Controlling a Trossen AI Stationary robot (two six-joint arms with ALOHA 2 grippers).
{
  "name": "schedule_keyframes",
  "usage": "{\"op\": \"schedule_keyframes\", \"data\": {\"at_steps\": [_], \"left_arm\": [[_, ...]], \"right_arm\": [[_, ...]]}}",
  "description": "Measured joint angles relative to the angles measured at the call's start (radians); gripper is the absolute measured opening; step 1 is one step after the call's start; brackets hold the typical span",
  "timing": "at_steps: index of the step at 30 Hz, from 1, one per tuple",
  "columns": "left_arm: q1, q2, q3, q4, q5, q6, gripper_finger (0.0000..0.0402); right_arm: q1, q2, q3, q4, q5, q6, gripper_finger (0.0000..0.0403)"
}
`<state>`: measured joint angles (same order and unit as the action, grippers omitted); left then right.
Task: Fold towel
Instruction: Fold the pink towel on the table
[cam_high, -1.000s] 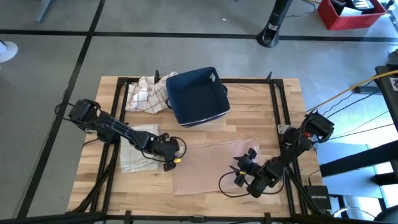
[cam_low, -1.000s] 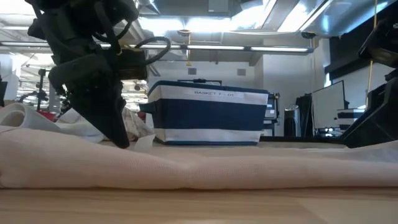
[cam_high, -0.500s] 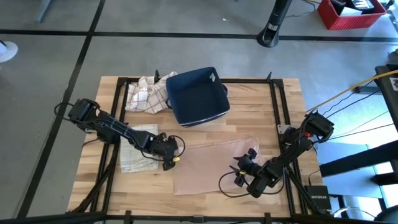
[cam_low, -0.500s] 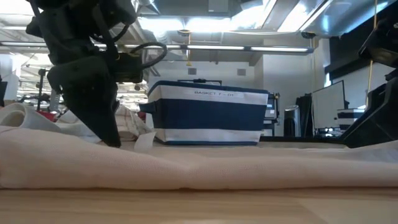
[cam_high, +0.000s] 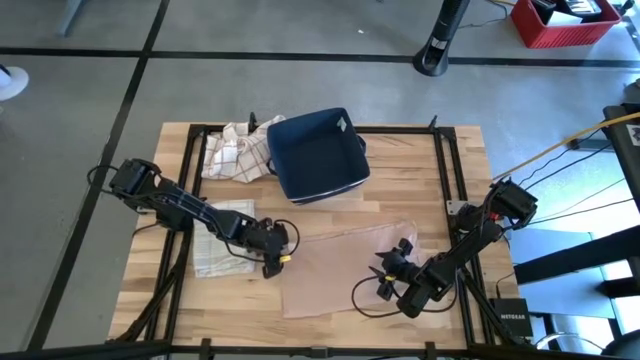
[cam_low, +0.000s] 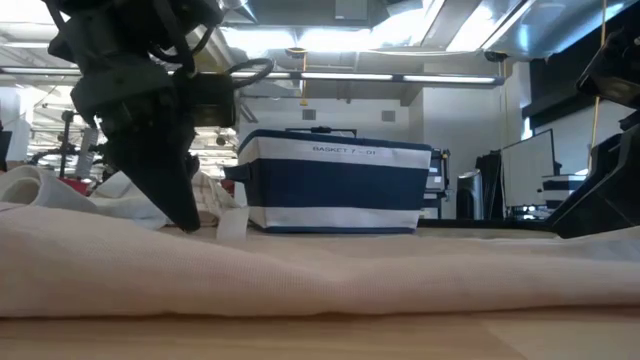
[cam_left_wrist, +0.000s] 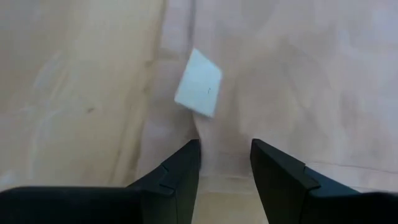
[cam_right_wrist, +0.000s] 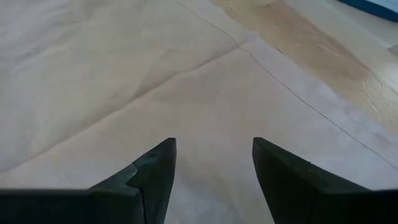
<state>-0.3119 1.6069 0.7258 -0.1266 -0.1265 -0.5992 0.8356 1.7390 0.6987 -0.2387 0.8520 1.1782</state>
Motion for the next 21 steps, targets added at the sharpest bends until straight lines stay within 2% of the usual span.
{"op": "schedule_keyframes", "data": {"at_steps": [4, 13, 21], "left_arm": [[0.0, 0.0, 0.0, 0.004, 0.016, 0.001, 0.0129], [0.0, 0.0, 0.0, -0.011, 0.013, 0.031, 0.0053], [0.0, 0.0, 0.0, -0.011, 0.012, 0.055, 0.0023]], "right_arm": [[0.0, 0.0, 0.0, 0.004, 0.0, -0.005, 0.0214], [0.0, 0.0, 0.0, 0.004, -0.007, -0.008, 0.0214], [-0.007, -0.001, 0.002, 0.005, -0.015, -0.008, 0.0214]]}}
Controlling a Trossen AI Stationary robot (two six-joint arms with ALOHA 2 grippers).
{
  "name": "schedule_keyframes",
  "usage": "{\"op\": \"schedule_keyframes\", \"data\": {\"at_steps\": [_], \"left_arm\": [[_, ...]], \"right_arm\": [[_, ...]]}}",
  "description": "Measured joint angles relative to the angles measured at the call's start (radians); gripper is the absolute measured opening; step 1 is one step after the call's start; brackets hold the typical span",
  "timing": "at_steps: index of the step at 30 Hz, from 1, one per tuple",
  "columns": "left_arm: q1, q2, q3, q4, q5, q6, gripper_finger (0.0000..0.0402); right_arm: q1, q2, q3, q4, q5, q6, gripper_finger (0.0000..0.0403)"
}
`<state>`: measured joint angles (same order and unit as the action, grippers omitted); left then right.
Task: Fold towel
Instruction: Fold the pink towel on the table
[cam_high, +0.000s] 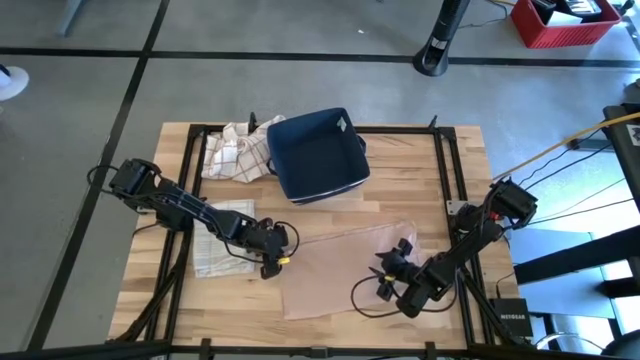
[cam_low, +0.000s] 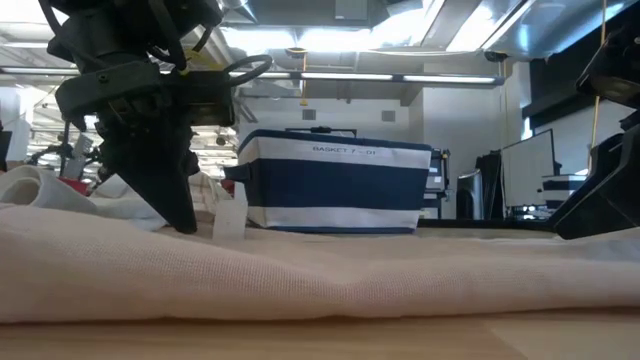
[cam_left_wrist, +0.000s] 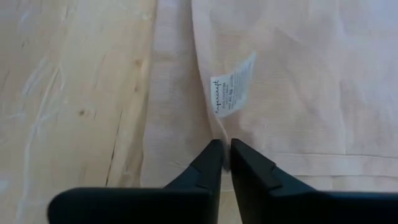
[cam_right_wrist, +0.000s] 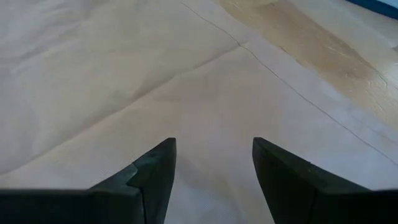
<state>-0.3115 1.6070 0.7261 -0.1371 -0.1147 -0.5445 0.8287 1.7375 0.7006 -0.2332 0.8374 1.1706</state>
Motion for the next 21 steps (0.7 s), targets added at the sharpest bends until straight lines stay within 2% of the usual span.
{"op": "schedule_keyframes", "data": {"at_steps": [3, 5, 11, 14, 17, 21], "left_arm": [[-0.005, 0.0, 0.001, -0.003, 0.0, -0.006, 0.0005], [-0.013, -0.006, 0.009, -0.022, -0.005, -0.021, 0.0006], [-0.051, -0.046, 0.047, -0.044, -0.012, -0.024, 0.0004], [-0.067, -0.051, 0.049, -0.053, -0.032, -0.032, 0.0003], [-0.07, -0.051, 0.049, -0.054, -0.058, -0.045, 0.0002], [-0.07, -0.05, 0.049, -0.055, -0.1, -0.066, 0.0004]], "right_arm": [[-0.014, -0.041, 0.001, -0.045, -0.054, 0.001, 0.0214], [-0.027, -0.094, 0.017, -0.136, -0.098, -0.005, 0.0214], [-0.061, -0.312, 0.09, -0.615, -0.185, -0.043, 0.0214], [-0.103, -0.432, 0.09, -0.773, -0.228, -0.045, 0.0214], [-0.178, -0.533, 0.058, -0.838, -0.291, -0.045, 0.0214], [-0.315, -0.627, -0.008, -0.839, -0.446, -0.045, 0.0214]]}}
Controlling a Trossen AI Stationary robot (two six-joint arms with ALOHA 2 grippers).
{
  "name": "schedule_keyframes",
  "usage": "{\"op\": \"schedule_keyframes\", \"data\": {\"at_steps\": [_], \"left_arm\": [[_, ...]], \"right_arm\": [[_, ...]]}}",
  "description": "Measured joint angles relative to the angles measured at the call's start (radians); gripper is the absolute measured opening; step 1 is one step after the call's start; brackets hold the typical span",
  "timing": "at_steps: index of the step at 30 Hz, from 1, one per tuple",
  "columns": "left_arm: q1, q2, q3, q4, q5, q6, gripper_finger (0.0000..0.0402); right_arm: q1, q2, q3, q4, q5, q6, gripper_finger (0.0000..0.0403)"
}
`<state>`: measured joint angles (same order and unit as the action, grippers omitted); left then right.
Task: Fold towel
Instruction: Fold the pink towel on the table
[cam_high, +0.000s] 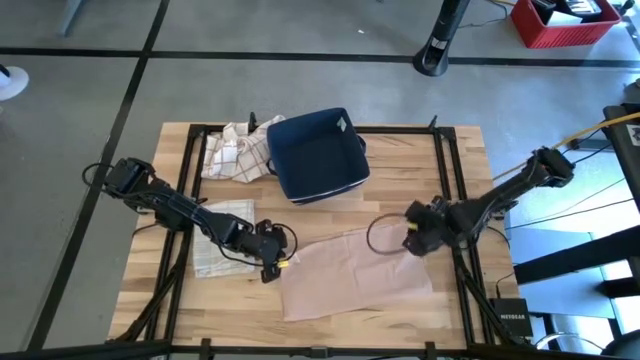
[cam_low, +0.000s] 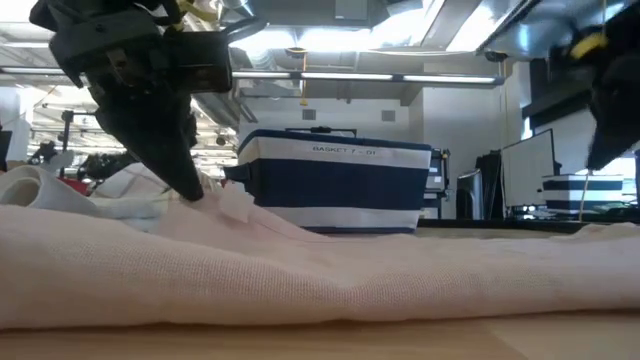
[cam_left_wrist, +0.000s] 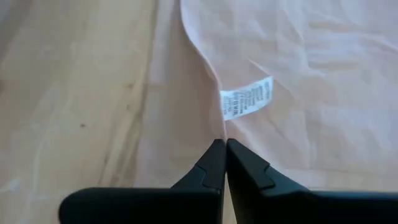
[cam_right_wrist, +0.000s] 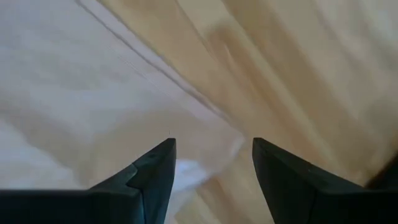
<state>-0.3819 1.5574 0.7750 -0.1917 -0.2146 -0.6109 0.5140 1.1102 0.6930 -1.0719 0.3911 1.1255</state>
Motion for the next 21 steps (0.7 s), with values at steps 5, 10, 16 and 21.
{"op": "schedule_keyframes", "data": {"at_steps": [5, 10, 16, 21], "left_arm": [[-0.009, 0.0, 0.0, -0.008, -0.006, 0.009, 0.0003], [-0.014, 0.0, 0.0, -0.008, -0.006, 0.009, 0.0002], [-0.016, 0.0, 0.0, -0.008, -0.007, 0.009, 0.0004], [-0.016, 0.0, 0.0, -0.007, -0.007, 0.009, 0.0003]], "right_arm": [[-0.146, -0.066, -0.103, 0.06, -0.125, 0.042, 0.0214], [-0.241, -0.081, -0.209, 0.186, -0.157, 0.046, 0.0214], [-0.281, -0.081, -0.278, 0.298, -0.163, 0.048, 0.021], [-0.28, -0.081, -0.28, 0.325, -0.195, 0.047, 0.0171]]}}
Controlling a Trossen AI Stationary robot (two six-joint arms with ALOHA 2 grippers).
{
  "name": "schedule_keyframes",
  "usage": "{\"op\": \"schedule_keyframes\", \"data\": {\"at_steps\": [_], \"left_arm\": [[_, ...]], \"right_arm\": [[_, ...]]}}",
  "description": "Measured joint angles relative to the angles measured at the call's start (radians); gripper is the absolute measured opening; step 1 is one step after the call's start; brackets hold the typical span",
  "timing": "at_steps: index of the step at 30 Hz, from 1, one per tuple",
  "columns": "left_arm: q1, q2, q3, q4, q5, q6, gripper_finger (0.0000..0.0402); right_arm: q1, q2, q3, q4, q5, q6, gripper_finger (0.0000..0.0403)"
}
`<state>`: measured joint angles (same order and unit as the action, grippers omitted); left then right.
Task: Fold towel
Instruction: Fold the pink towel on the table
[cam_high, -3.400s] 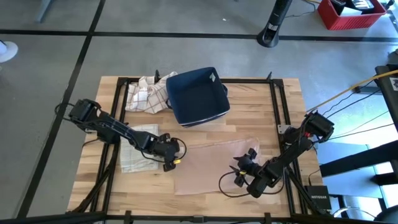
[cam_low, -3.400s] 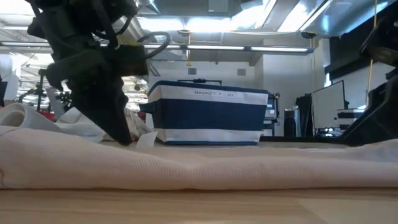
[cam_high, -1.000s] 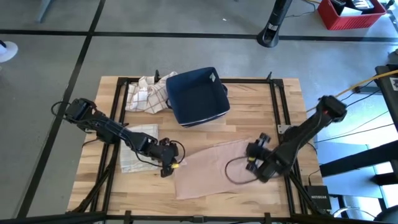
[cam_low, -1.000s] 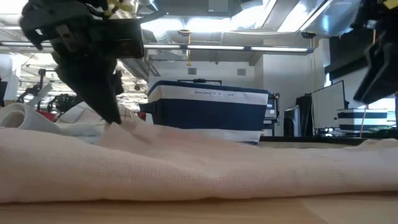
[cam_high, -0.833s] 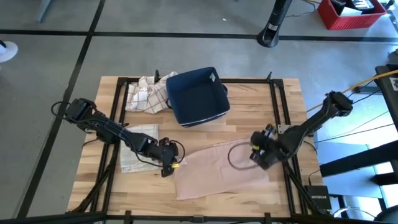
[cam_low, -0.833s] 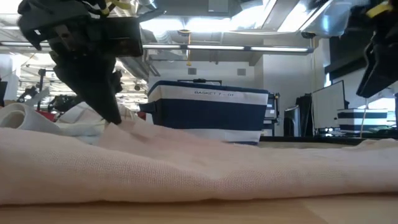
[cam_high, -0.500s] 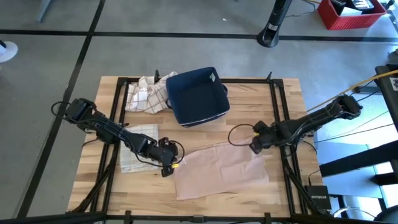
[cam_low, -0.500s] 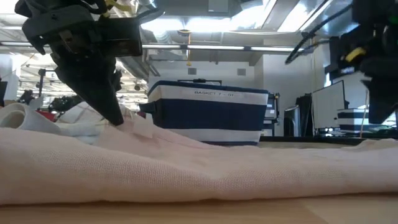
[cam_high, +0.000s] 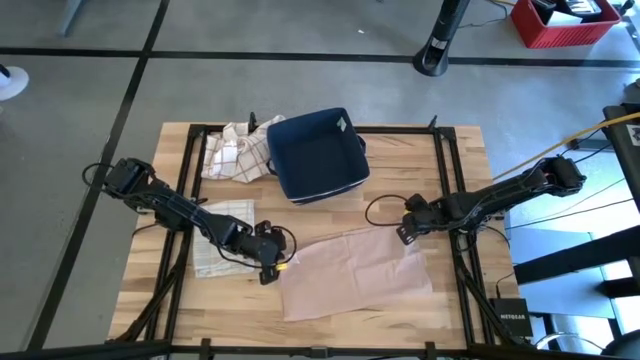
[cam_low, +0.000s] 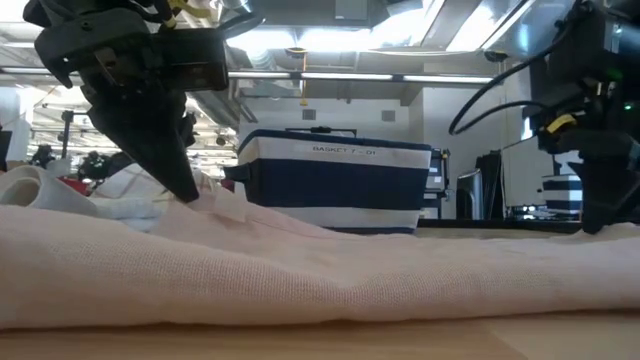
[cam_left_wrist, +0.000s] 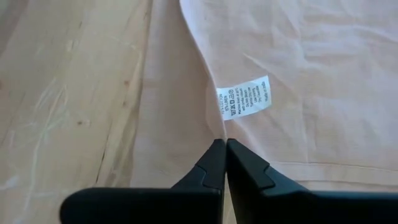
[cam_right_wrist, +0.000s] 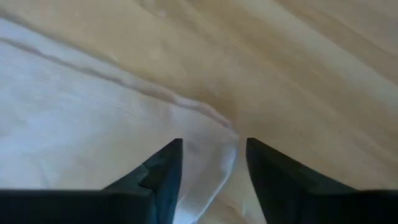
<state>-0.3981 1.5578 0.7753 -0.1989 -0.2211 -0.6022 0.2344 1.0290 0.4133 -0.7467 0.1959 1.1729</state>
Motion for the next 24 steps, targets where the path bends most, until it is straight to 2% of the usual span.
{"op": "schedule_keyframes", "data": {"at_steps": [12, 24], "left_arm": [[0.0, 0.0, 0.0, 0.0, 0.0, 0.0, 0.0004], [-0.015, -0.006, 0.0, -0.005, 0.0, -0.046, 0.0002]], "right_arm": [[0.001, 0.0, 0.0, -0.002, 0.024, -0.062, 0.0015], [0.002, 0.0, 0.148, -0.082, 0.043, -0.159, 0.0008]]}}
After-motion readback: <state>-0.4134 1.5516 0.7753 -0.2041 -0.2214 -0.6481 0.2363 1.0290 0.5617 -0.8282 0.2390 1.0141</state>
